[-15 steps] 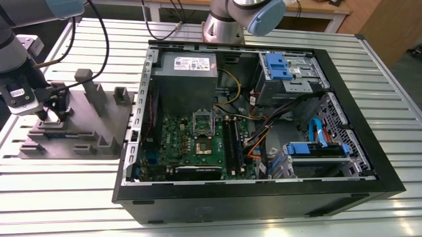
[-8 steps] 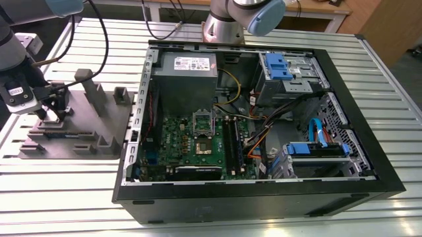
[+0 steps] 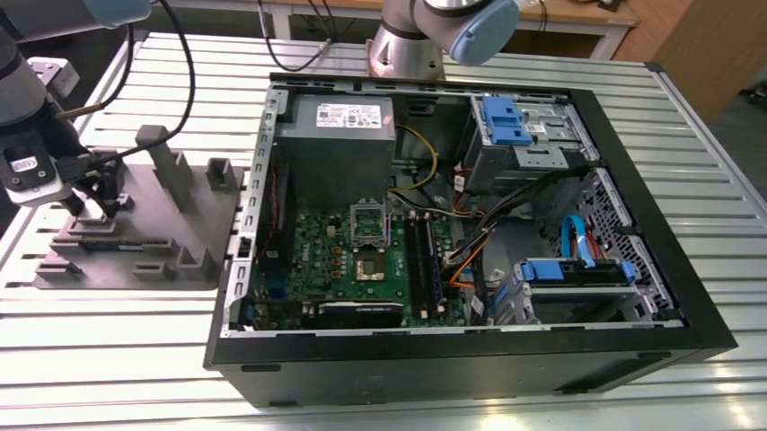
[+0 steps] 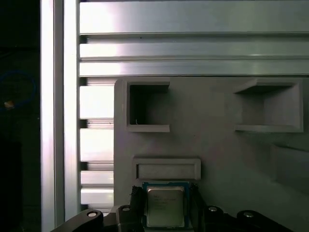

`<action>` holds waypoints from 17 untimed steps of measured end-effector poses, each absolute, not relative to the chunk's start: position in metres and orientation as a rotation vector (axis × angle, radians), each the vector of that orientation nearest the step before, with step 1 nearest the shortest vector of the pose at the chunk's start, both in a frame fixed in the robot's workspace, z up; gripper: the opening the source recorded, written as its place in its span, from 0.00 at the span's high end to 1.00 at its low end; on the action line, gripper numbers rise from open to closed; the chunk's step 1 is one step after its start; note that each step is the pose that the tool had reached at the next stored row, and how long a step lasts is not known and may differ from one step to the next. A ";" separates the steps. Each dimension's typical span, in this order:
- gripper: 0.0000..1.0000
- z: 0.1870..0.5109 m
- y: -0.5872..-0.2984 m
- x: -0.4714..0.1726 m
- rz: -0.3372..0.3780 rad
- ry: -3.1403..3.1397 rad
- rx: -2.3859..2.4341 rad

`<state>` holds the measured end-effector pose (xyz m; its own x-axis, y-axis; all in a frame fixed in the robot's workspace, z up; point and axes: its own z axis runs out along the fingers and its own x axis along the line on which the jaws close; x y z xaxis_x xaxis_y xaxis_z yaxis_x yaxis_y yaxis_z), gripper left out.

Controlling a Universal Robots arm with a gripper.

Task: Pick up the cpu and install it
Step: 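Pick up the cpu and move it towards the insertion slot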

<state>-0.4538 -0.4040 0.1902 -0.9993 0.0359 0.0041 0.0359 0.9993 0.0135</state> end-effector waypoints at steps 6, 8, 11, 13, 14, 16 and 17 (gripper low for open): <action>0.53 0.190 -0.404 -0.454 -0.021 -3.137 -0.063; 0.53 0.191 -0.404 -0.454 -0.021 -3.137 -0.063; 0.53 0.192 -0.404 -0.454 -0.021 -3.137 -0.063; 0.53 0.192 -0.404 -0.454 -0.021 -3.137 -0.063; 0.53 0.196 -0.404 -0.454 -0.021 -3.137 -0.063; 0.53 0.198 -0.404 -0.454 -0.018 -3.137 -0.063; 0.53 0.198 -0.404 -0.454 -0.018 -3.137 -0.063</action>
